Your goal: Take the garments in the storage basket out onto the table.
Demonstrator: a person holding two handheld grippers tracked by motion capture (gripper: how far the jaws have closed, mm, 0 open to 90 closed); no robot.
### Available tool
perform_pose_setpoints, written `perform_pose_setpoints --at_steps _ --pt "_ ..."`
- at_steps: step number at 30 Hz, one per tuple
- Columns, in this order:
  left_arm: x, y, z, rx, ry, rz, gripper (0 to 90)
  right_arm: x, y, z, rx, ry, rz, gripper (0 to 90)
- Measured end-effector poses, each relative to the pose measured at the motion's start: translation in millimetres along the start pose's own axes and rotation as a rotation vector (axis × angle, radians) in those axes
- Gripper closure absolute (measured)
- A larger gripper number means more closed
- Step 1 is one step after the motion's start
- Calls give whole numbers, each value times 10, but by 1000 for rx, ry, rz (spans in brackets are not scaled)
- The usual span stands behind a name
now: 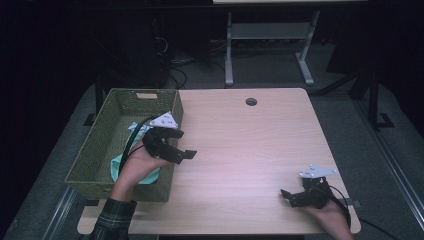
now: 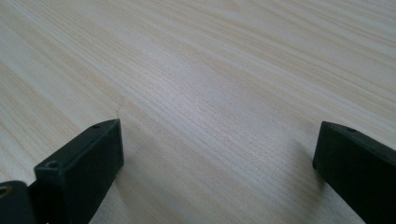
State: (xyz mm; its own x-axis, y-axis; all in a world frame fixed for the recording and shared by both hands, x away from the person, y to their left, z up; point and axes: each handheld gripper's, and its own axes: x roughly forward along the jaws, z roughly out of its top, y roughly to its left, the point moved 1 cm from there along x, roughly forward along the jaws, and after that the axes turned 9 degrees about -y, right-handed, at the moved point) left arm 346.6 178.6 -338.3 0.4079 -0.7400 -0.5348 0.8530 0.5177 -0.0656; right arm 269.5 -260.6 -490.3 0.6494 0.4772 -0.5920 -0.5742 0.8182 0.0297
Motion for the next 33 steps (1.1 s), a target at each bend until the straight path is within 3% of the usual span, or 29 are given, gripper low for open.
perform_pose_setpoints --at_steps 33 --pt "-463 266 -125 -28 4 101 139 0 1 0 2 0 0 12"
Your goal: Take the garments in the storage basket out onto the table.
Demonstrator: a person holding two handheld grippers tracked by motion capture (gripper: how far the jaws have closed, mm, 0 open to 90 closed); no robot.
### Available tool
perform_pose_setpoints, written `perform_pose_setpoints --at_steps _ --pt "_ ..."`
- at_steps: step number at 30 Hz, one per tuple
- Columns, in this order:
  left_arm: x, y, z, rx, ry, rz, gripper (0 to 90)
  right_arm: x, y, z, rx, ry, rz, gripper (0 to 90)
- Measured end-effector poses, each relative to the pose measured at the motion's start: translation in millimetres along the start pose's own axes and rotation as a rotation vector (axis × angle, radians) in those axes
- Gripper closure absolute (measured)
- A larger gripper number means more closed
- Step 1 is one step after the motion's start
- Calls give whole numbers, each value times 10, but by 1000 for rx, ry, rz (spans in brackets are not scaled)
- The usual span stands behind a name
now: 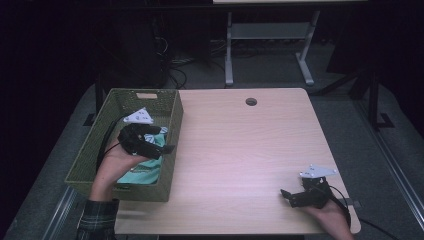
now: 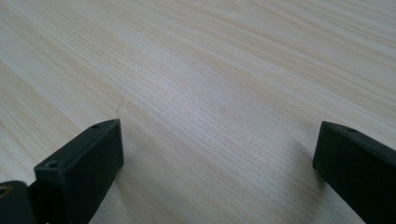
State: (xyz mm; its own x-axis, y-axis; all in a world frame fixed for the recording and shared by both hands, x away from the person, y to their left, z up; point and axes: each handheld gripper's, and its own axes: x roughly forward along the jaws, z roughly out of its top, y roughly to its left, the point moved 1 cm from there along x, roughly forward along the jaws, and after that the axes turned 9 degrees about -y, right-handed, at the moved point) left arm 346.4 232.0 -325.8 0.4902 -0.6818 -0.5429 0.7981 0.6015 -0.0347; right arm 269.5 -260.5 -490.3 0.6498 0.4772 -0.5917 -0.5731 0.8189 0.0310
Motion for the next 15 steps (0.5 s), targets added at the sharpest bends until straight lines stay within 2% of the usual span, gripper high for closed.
perform_pose_setpoints --at_steps 15 --pt "-152 159 -97 -20 2 51 139 0 0 0 0 0 0 12"
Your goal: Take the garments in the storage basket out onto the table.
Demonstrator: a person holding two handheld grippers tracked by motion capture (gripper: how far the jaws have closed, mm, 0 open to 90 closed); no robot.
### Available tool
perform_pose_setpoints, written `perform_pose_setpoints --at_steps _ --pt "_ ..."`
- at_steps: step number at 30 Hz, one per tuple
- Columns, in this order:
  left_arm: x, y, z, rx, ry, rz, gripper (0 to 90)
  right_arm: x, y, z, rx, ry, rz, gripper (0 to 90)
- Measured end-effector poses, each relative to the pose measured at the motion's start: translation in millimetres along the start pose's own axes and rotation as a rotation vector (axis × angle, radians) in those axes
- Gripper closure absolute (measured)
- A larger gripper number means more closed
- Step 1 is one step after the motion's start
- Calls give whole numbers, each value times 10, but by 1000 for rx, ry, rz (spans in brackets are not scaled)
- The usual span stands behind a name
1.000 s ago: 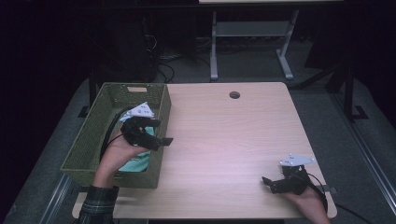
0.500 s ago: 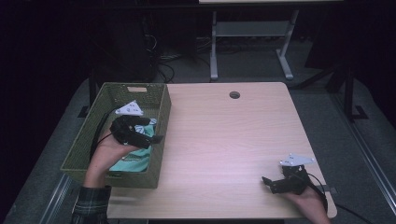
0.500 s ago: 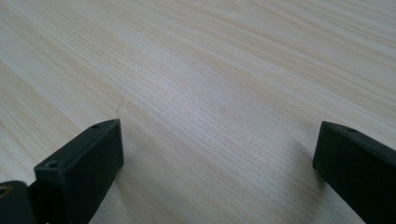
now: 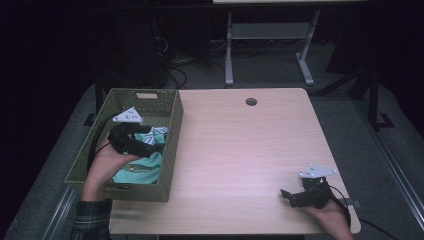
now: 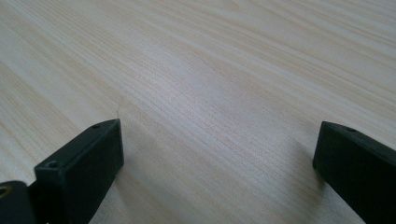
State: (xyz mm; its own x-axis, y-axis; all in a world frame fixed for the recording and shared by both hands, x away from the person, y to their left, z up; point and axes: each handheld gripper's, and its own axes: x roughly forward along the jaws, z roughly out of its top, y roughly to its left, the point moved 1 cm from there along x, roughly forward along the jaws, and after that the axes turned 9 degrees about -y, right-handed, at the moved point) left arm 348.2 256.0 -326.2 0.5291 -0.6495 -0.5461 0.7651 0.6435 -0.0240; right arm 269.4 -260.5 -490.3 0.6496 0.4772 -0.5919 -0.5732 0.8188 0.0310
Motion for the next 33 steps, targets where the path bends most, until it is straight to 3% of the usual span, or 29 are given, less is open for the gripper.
perform_pose_setpoints --at_steps 17,25,33 --pt "-116 224 -169 -32 14 64 141 0 0 0 0 0 0 12" --pt "-104 343 -290 -54 35 98 141 0 0 0 0 0 0 12" --pt "-56 450 -408 -69 55 107 141 0 0 0 0 0 0 12"
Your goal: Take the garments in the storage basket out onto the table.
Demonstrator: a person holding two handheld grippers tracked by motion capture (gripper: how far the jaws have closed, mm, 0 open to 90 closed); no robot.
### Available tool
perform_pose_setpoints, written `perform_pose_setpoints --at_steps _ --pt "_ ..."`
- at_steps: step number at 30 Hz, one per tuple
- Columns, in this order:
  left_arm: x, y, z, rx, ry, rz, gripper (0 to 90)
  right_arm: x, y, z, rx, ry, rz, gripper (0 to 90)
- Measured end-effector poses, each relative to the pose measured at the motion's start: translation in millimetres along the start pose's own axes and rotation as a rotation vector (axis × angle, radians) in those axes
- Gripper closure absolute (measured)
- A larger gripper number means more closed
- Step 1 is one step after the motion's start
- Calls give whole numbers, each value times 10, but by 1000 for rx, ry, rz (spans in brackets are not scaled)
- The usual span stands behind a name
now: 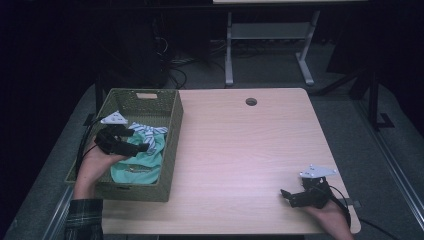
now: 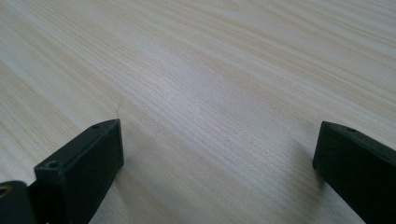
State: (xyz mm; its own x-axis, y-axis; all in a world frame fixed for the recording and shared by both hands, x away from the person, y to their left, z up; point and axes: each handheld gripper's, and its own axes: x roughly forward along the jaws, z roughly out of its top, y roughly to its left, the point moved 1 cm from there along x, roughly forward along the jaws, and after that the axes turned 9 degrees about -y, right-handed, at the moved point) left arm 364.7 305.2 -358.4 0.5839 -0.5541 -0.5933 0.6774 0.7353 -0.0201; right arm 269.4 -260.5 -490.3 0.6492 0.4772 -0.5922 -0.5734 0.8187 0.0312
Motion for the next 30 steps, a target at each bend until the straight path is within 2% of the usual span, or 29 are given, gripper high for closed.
perform_pose_setpoints --at_steps 12,16,18,28,30 --pt "161 97 -152 2 57 37 140 0 1 0 1 0 0 12" --pt "246 110 -197 27 124 60 140 0 1 1 1 0 0 12" --pt "284 111 -215 32 136 58 140 0 1 0 0 0 0 12" --pt "471 147 -346 8 205 38 139 0 0 0 0 0 0 12" --pt "518 147 -382 6 244 49 139 0 1 0 1 -1 -1 12"
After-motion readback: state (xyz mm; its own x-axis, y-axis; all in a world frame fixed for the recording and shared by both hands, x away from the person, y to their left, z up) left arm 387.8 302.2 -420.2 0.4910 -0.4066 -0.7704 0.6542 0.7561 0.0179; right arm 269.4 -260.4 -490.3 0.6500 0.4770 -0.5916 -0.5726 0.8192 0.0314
